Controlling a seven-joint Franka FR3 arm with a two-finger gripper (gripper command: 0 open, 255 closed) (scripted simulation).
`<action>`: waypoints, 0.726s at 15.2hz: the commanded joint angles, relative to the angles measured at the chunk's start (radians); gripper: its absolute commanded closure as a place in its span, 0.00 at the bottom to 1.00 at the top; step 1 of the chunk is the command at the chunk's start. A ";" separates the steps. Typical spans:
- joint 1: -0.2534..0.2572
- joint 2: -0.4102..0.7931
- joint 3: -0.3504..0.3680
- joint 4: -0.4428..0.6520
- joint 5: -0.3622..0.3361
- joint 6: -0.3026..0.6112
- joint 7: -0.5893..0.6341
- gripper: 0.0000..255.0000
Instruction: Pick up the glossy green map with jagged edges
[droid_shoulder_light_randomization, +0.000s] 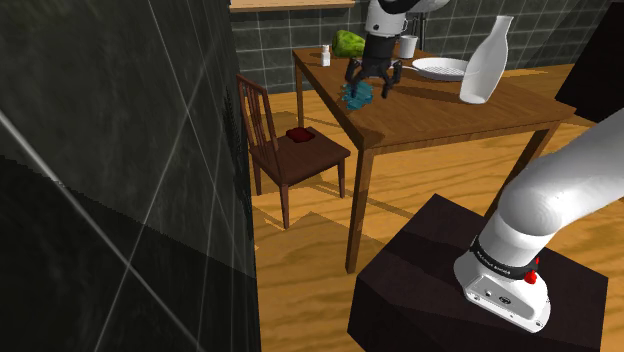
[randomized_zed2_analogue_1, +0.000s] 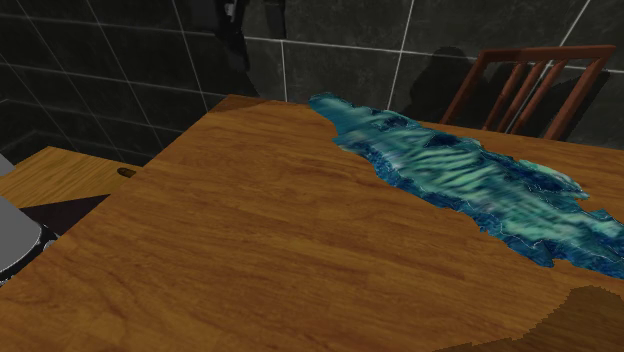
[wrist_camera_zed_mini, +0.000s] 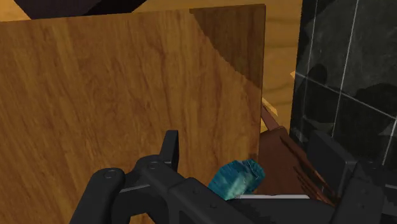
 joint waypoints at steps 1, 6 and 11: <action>-0.023 0.067 -0.001 0.043 0.009 0.027 0.081 0.00; -0.074 0.230 -0.020 0.175 0.028 0.066 0.260 0.00; -0.087 0.278 -0.029 0.177 0.036 0.115 0.307 0.00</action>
